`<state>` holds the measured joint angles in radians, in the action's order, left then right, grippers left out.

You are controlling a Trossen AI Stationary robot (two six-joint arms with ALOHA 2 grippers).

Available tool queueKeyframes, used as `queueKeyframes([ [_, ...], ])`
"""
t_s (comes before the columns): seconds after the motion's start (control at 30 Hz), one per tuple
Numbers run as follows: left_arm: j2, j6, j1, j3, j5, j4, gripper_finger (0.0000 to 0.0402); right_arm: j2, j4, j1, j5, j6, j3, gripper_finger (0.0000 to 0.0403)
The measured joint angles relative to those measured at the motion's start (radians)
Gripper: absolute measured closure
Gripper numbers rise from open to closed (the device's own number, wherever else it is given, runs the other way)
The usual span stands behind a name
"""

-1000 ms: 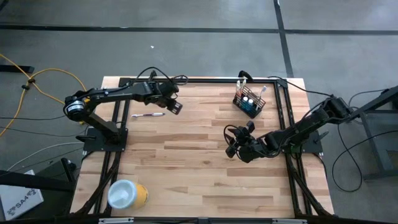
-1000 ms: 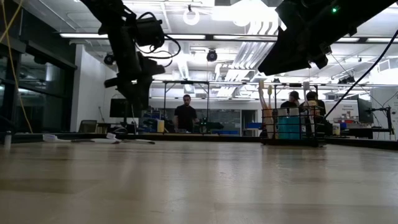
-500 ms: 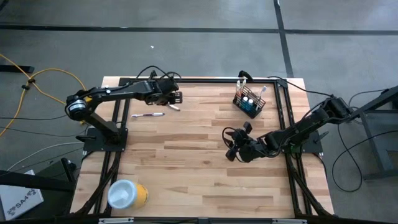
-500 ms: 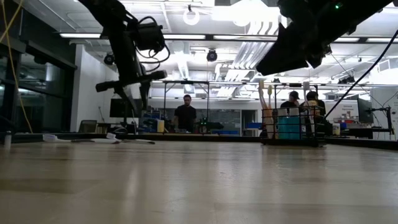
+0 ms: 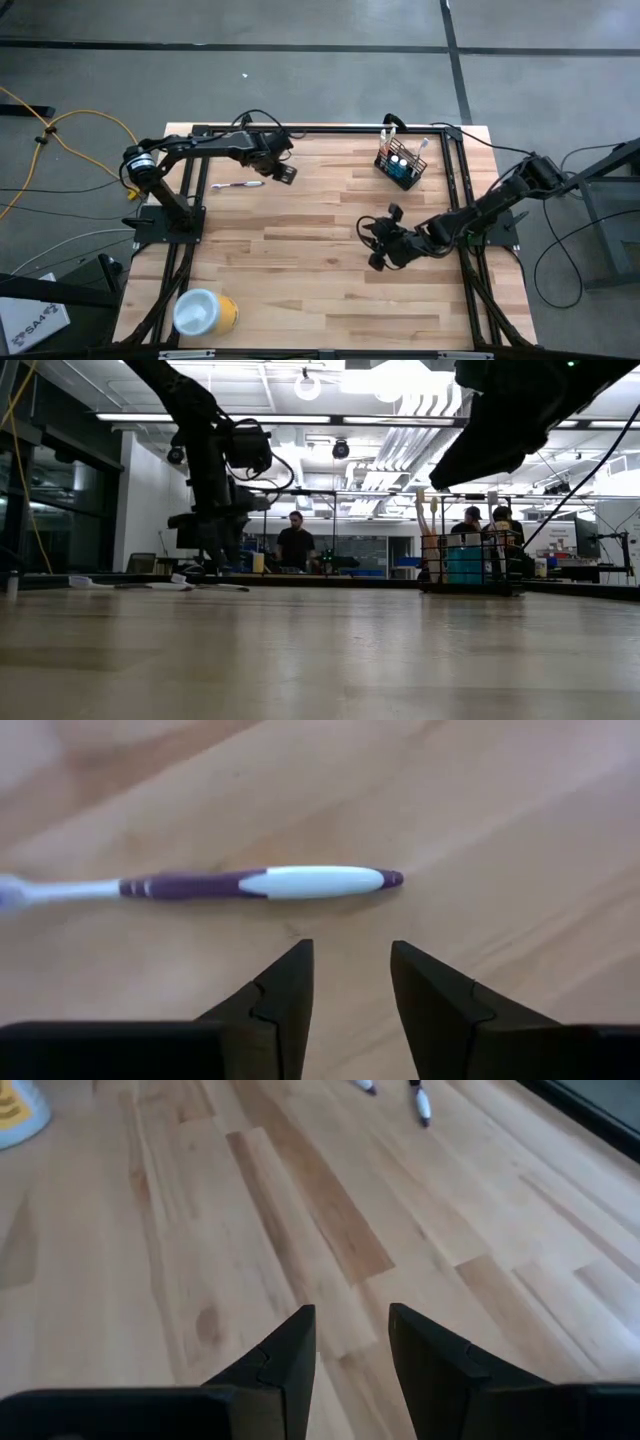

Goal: Pick & Place toothbrushing station
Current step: Put the top purple toothbrush into the right of the black mesh organizer

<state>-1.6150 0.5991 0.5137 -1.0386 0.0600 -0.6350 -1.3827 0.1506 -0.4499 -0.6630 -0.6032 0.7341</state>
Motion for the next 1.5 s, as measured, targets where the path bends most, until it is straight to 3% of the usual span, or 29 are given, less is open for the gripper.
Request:
queueKeyframes([
  [0.17,0.0,-0.305,-0.004,-0.013,0.02,-0.012,0.0271,0.0,0.006,-0.029,0.0,-0.004,0.0,0.0283],
  [0.3,0.0,-0.607,-0.029,-0.015,0.136,-0.039,0.0271,0.0,0.001,-0.038,-0.007,-0.005,0.0,0.0283],
  [0.57,0.001,-0.9,-0.088,-0.015,0.204,-0.045,0.0271,0.0,-0.006,-0.041,-0.009,-0.022,0.0,0.0283],
  [1.23,0.002,-0.811,-0.145,-0.015,0.201,-0.06,0.0271,0.0,-0.059,-0.012,-0.014,0.025,0.0,0.0283],
  [1.3,0.002,-0.814,-0.146,-0.015,0.169,-0.079,0.0271,0.0,-0.062,-0.012,-0.014,0.025,0.0,0.0283],
  [1.43,0.005,-0.817,-0.121,-0.016,0.0,-0.114,0.0271,0.0,-0.062,-0.013,-0.008,-0.001,0.0,0.0283],
  [1.5,0.016,-0.841,-0.094,-0.016,-0.026,-0.138,0.0271,0.0,-0.063,-0.013,-0.007,-0.005,0.0,0.0283],
])
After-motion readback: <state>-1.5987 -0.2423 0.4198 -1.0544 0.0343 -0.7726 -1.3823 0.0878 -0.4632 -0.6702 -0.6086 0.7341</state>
